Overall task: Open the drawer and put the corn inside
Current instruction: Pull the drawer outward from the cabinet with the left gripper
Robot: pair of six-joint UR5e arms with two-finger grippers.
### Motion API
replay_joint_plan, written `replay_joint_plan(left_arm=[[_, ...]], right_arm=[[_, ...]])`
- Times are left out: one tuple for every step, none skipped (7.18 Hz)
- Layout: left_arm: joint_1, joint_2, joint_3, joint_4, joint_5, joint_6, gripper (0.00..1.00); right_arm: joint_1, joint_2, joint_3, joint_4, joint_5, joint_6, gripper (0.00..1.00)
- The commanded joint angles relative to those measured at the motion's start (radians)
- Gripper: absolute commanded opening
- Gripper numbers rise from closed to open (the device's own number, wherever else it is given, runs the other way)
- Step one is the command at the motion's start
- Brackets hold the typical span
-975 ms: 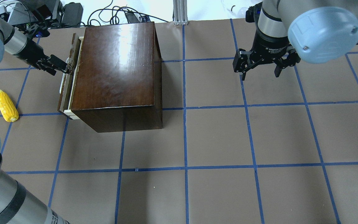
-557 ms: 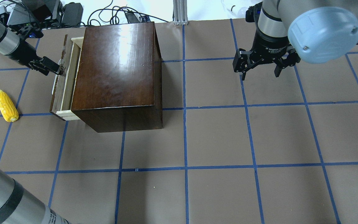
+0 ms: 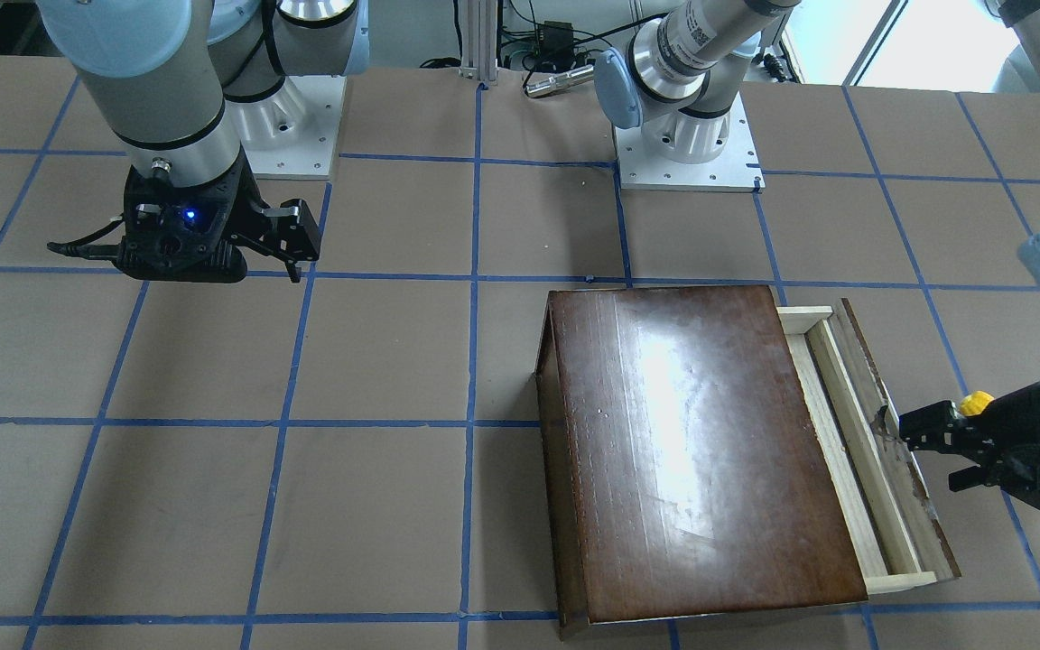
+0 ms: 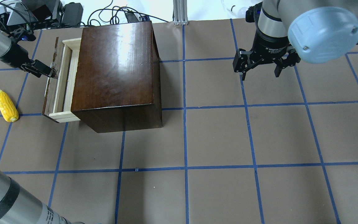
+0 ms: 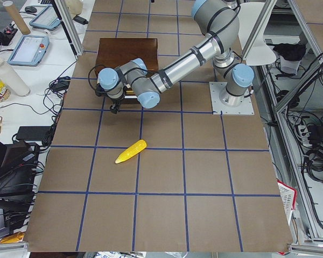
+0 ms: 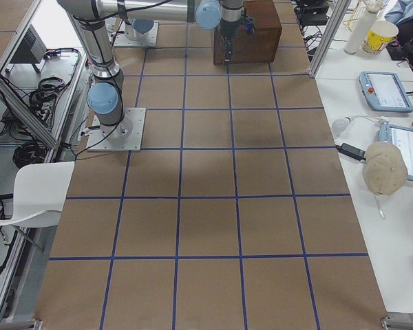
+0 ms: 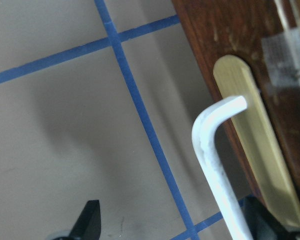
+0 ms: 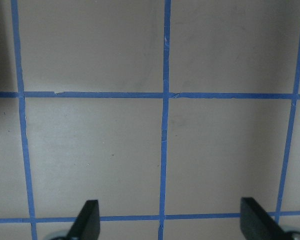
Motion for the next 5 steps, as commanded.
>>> replay_joint_plan(left_arm=[[0.006, -0.002, 0.013, 0.000, 0.009, 0.011, 1.00], [0.006, -0.005, 0.024, -0.002, 0.027, 0.024, 1.00], [0.010, -0.007, 0.025, 0.000, 0.029, 0.042, 1.00], [0.026, -0.010, 0.030, 0.000, 0.031, 0.065, 1.00], [0.029, -0.011, 0.032, -0.002, 0.029, 0.073, 1.00]], right_arm=[[0.000, 0.000, 0.000, 0.001, 0.000, 0.000, 1.00], [0.000, 0.000, 0.000, 0.001, 0.000, 0.000, 1.00], [0.000, 0.000, 0.000, 0.001, 0.000, 0.000, 1.00], [0.000, -0.001, 0.000, 0.000, 0.000, 0.000, 1.00], [0.000, 0.000, 0.000, 0.000, 0.000, 0.000, 1.00]])
